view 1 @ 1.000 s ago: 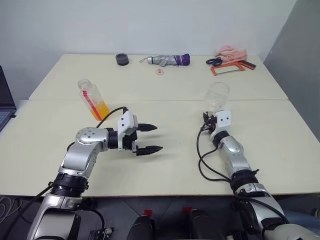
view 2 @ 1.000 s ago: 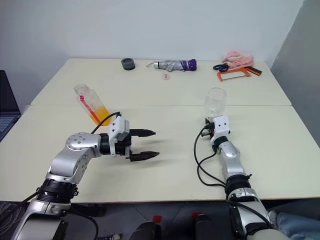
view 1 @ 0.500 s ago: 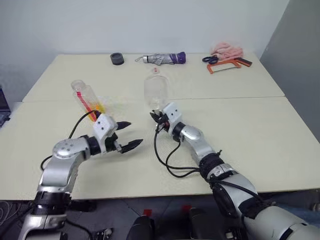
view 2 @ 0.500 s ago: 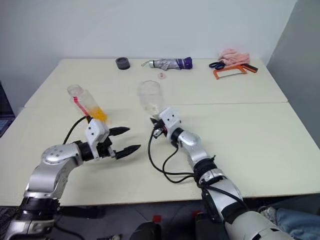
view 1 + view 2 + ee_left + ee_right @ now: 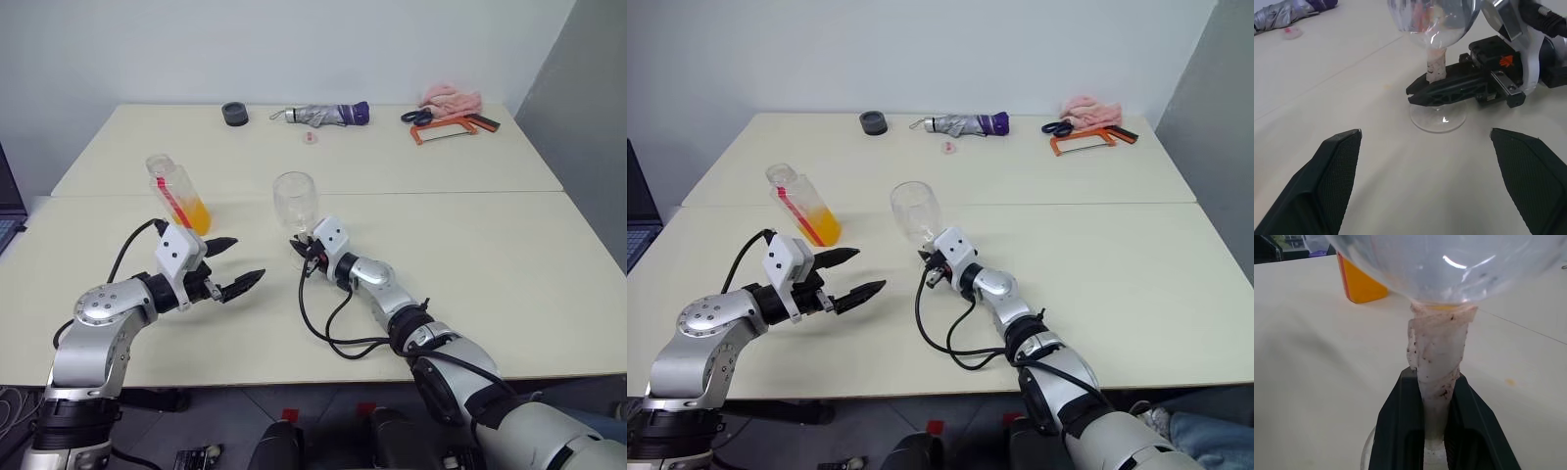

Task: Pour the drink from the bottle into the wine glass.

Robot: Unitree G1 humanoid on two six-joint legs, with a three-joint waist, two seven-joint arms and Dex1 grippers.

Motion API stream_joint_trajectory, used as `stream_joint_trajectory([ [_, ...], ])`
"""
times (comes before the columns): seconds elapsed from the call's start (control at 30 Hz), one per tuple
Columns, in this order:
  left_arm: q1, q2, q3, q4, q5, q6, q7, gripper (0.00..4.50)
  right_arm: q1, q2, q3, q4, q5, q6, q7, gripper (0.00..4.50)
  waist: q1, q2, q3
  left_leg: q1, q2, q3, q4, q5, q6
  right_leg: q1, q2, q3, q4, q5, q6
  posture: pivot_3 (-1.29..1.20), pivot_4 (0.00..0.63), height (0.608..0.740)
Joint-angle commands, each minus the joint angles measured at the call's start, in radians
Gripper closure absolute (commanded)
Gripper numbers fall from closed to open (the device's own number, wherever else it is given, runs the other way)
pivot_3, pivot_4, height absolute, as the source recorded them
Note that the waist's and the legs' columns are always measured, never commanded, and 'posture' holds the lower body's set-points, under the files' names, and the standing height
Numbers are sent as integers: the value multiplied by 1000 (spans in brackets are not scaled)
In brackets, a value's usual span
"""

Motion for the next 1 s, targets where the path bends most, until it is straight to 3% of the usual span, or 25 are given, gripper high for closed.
stream_joint_trajectory([
  [0.03, -12, 15, 16, -37, -17, -6, 1, 0, 17, 36, -8, -14, 7, -44, 8, 3374, -1, 0, 0, 0, 0, 0, 0, 0, 0, 0, 0, 0, 0, 0, 0, 0, 150, 740],
  [0.37, -39, 5, -13, -1, -3, -26, -16, 0, 72, 30, -22, -81, 35, -43, 28, 16, -2, 0, 0, 0, 0, 0, 0, 0, 0, 0, 0, 0, 0, 0, 0, 0, 150, 740],
  [0.83, -26, 6, -19, 29, 2, -59, -25, 0, 289, -3, 12, -478, 91, 108, 32, 16, -2, 0, 0, 0, 2, 0, 0, 0, 0, 0, 0, 0, 0, 0, 0, 0, 150, 740],
  [0.93, -32, 6, -24, 36, 4, -63, -28, 0, 272, 4, 15, -466, 76, 127, -2, 578, -2, 0, 0, 0, 2, 0, 0, 0, 0, 0, 0, 0, 0, 0, 0, 0, 150, 740],
  [1.0, -34, 7, -26, 39, 6, -66, -30, 0, 252, 7, 21, -452, 61, 131, -28, 1294, -2, 0, 0, 0, 2, 0, 0, 0, 0, 0, 0, 0, 0, 0, 0, 0, 150, 740],
])
